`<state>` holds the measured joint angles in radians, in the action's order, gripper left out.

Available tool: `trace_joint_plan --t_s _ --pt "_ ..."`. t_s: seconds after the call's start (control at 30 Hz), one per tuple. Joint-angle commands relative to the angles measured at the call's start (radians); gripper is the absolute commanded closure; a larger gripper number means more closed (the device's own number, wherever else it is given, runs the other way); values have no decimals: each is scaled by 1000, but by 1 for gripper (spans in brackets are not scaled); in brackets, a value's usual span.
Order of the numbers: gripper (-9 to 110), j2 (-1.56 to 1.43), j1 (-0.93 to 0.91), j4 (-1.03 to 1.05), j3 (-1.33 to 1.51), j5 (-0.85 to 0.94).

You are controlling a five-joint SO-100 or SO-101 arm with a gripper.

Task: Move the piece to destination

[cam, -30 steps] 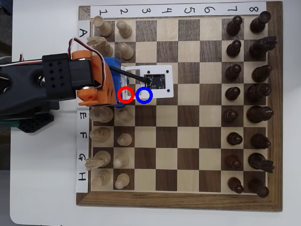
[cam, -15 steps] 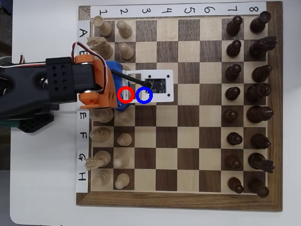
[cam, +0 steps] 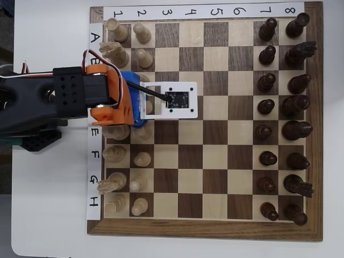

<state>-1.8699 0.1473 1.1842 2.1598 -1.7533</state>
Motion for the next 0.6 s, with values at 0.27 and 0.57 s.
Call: trace_joint_plan --t_s 0.27,0.57 --pt "86 -21 -29 -41 -2 -318" --pt "88 -21 -37 -40 -12 -318"
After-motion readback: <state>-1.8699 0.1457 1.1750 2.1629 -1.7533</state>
